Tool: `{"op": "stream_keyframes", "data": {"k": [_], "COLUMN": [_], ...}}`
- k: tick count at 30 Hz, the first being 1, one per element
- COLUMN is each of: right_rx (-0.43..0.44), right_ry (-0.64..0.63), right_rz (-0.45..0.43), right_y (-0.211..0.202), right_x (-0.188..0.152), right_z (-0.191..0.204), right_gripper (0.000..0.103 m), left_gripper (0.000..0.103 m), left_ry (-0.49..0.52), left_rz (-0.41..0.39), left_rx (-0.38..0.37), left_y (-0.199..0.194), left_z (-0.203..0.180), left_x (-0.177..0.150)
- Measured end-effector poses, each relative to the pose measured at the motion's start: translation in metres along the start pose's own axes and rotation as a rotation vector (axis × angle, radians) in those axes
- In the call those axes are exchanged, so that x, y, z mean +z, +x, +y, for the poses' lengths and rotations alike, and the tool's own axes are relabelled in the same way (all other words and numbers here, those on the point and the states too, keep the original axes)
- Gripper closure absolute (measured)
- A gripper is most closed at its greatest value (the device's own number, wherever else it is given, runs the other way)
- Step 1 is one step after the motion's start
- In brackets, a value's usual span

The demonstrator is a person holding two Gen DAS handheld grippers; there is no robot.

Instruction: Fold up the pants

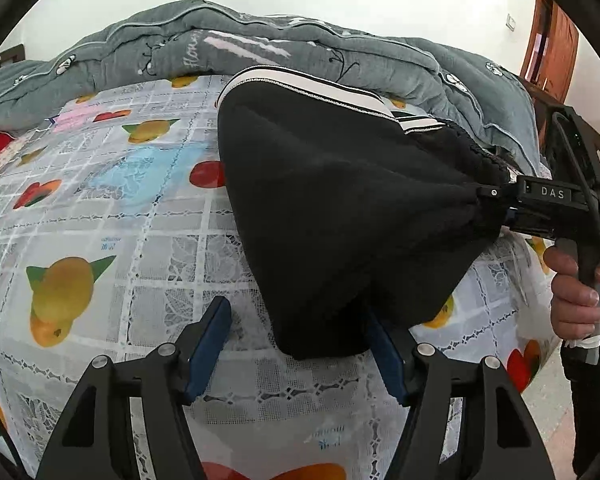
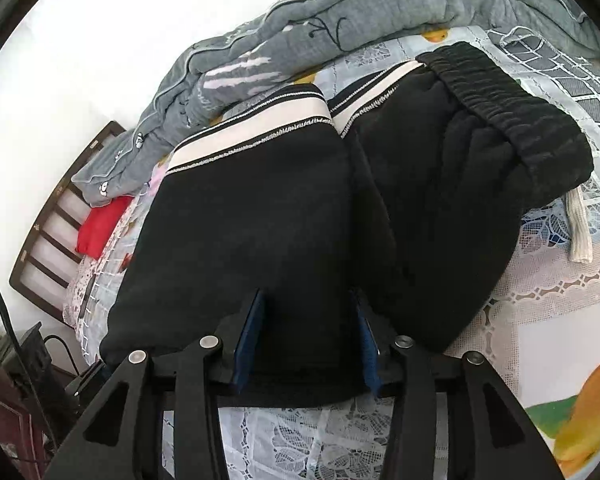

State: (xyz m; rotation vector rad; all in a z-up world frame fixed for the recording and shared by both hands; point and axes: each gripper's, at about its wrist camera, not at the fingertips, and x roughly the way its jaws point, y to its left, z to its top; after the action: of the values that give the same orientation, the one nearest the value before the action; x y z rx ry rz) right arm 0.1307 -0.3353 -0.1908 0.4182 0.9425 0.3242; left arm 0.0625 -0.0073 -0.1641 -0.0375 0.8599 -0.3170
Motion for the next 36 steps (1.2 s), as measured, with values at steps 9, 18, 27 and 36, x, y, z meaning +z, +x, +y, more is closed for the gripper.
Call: {"op": "stream_keyframes", "data": {"k": [9, 18, 27, 36], "right_rx": [-0.126, -0.005, -0.145, -0.37], "right_ry": [-0.141, -0.027, -0.235, -0.197], "right_rz": [-0.066, -0.082, -0.311, -0.286], "right_y": [-0.024, -0.003, -0.084, -0.065], "right_x": [-0.013, 0.009, 0.051, 0.003], "right_z": [0.008, 0.01, 0.026, -0.046], "right_gripper": [0.062, 0.086, 0.092, 0.093], "left_gripper": [0.034, 0.034, 0.029, 0.026], "left_ry": [0.01, -0.034, 0.027, 0.144], "left_rz": [-0.015, -0.045, -0.067, -0.042], "left_rx": [-0.02, 0.017, 0.069, 0.043], "left_y": [-0.002, 0.005, 0.005, 0.015], "left_z": [0.008, 0.007, -0.007, -0.047], "left_x": [-0.005, -0.001, 0.009, 0.015]}}
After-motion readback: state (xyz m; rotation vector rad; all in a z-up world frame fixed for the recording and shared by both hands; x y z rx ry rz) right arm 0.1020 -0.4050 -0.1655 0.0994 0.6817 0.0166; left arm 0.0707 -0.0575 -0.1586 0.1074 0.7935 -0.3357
